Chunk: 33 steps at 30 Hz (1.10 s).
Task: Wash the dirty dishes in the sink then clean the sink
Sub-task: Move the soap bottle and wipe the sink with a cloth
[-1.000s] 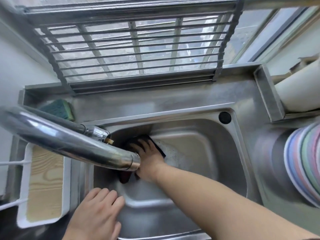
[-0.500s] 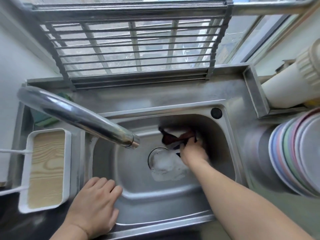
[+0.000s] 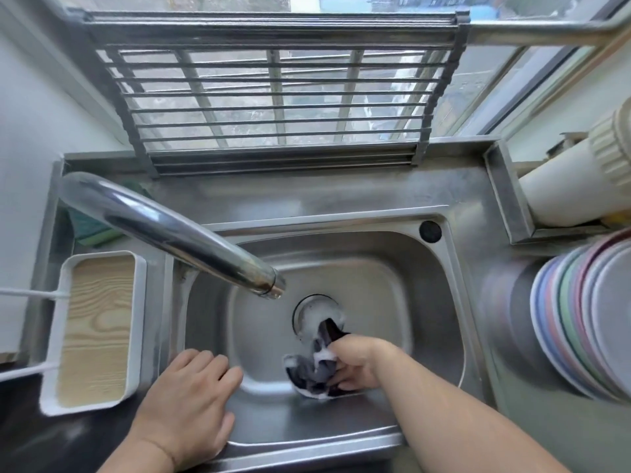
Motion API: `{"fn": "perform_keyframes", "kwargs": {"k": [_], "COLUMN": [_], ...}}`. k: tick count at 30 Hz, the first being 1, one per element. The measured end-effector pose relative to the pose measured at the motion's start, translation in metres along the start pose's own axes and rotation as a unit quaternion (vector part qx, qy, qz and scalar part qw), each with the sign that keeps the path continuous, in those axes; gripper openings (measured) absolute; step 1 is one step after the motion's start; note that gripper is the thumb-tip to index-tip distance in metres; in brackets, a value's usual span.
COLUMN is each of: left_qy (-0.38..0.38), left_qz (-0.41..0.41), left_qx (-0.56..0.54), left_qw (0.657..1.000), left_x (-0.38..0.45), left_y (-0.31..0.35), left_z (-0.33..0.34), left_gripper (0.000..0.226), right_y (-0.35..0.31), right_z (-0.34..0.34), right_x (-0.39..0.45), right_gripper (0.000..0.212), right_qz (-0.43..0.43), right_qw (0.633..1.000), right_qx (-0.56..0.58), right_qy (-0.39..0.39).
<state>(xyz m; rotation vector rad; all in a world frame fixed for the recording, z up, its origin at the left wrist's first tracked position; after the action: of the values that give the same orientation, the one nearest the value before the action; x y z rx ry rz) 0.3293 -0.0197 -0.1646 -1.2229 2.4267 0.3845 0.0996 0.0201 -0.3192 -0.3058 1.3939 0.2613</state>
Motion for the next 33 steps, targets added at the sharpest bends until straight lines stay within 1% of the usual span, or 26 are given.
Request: {"fn": "perform_keyframes", "kwargs": {"k": [1, 2, 4, 5, 7, 8, 9, 10, 13, 15, 17, 19, 20, 21, 22, 23, 24, 25, 26, 27, 29, 30, 33], "left_qy": [0.004, 0.006, 0.005, 0.004, 0.002, 0.0, -0.001, 0.0, 0.006, 0.011, 0.015, 0.019, 0.02, 0.021, 0.022, 0.023, 0.023, 0.022, 0.02, 0.019, 0.019, 0.018, 0.011], "left_qz": [0.0, 0.001, 0.005, 0.004, 0.004, 0.004, 0.004, 0.005, 0.005, 0.006, 0.008, 0.009, 0.01, 0.01, 0.01, 0.01, 0.01, 0.009, 0.009, 0.009, 0.008, 0.008, 0.006], "left_qx": [-0.001, -0.003, -0.004, -0.005, -0.002, -0.003, -0.005, -0.007, -0.004, -0.002, 0.0, 0.001, 0.002, 0.002, 0.002, 0.003, 0.003, 0.002, 0.002, 0.001, 0.001, 0.003, 0.001], "left_qw": [1.0, 1.0, 1.0, 1.0, 1.0, 1.0, 1.0, 1.0, 1.0, 1.0, 1.0, 1.0, 1.0, 1.0, 1.0, 1.0, 1.0, 1.0, 1.0, 1.0, 1.0, 1.0, 1.0], "left_x": [0.0, 0.0, 0.0, -0.001, -0.001, -0.001, -0.001, -0.001, -0.001, -0.001, -0.001, -0.001, -0.001, -0.001, 0.0, 0.0, 0.0, 0.0, 0.0, 0.0, 0.0, 0.0, 0.0], "left_y": [0.0, 0.0, 0.001, 0.001, 0.001, 0.001, 0.001, 0.001, 0.001, 0.001, 0.001, 0.002, 0.002, 0.001, 0.002, 0.002, 0.002, 0.002, 0.002, 0.002, 0.001, 0.001, 0.001], "left_z": [-0.001, -0.001, -0.001, -0.001, -0.002, -0.002, -0.002, -0.002, -0.003, -0.003, -0.003, -0.003, -0.003, -0.003, -0.003, -0.004, -0.003, -0.003, -0.003, -0.003, -0.003, -0.002, -0.001], "left_gripper": [0.031, 0.03, 0.03, 0.03, 0.031, 0.031, 0.031, 0.031, 0.031, 0.031, 0.03, 0.031, 0.032, 0.032, 0.032, 0.032, 0.032, 0.032, 0.032, 0.031, 0.031, 0.032, 0.032], "right_y": [-0.006, -0.012, -0.025, -0.031, -0.041, -0.046, -0.049, -0.052, -0.052, -0.054, -0.057, -0.069, -0.079, -0.091, -0.104, -0.115, -0.126, -0.133, -0.139, -0.144, -0.151, -0.152, -0.149], "right_z": [0.01, 0.015, 0.017, 0.015, 0.009, 0.006, 0.001, -0.009, -0.046, -0.07, -0.086, -0.099, -0.104, -0.11, -0.119, -0.131, -0.14, -0.146, -0.146, -0.14, -0.125, -0.119, -0.114], "right_x": [-0.002, -0.007, -0.023, -0.032, -0.054, -0.068, -0.081, -0.092, -0.11, -0.115, -0.12, -0.129, -0.134, -0.139, -0.141, -0.142, -0.145, -0.148, -0.15, -0.15, -0.149, -0.148, -0.148], "right_gripper": [0.013, 0.015, 0.026, 0.029, 0.029, 0.028, 0.028, 0.03, 0.039, 0.041, 0.044, 0.056, 0.063, 0.062, 0.053, 0.04, 0.028, 0.019, 0.013, 0.013, 0.012, 0.013, 0.025], "right_qz": [-0.014, -0.023, -0.045, -0.057, -0.079, -0.092, -0.103, -0.112, -0.147, -0.166, -0.166, -0.184, -0.202, -0.231, -0.259, -0.274, -0.276, -0.265, -0.261, -0.268, -0.301, -0.316, -0.336], "right_qw": [1.0, 0.999, 0.993, 0.987, 0.969, 0.96, 0.955, 0.953, 0.955, 0.96, 0.966, 0.973, 0.977, 0.973, 0.957, 0.929, 0.892, 0.855, 0.825, 0.801, 0.761, 0.747, 0.723], "right_qx": [0.005, 0.024, 0.088, 0.125, 0.186, 0.203, 0.216, 0.226, 0.239, 0.218, 0.193, 0.132, 0.067, -0.015, -0.1, -0.181, -0.251, -0.305, -0.343, -0.375, -0.428, -0.442, -0.445], "right_qy": [-0.026, -0.041, -0.068, -0.088, -0.142, -0.169, -0.178, -0.166, -0.096, -0.062, -0.052, -0.047, -0.026, 0.017, 0.084, 0.171, 0.257, 0.326, 0.365, 0.382, 0.383, 0.384, 0.407]}}
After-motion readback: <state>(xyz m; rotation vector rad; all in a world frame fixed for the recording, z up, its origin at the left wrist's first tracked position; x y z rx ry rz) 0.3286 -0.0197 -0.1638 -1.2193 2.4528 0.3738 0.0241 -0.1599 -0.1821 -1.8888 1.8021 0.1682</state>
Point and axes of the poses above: each hand's wrist, its own x-axis towards the middle knuckle, its own z-axis out of the palm, y = z × x, the point moved 9 cm from there along x, towards the middle knuckle, and after that the axes turned 2 degrees about -x, right-handed, at the moved point
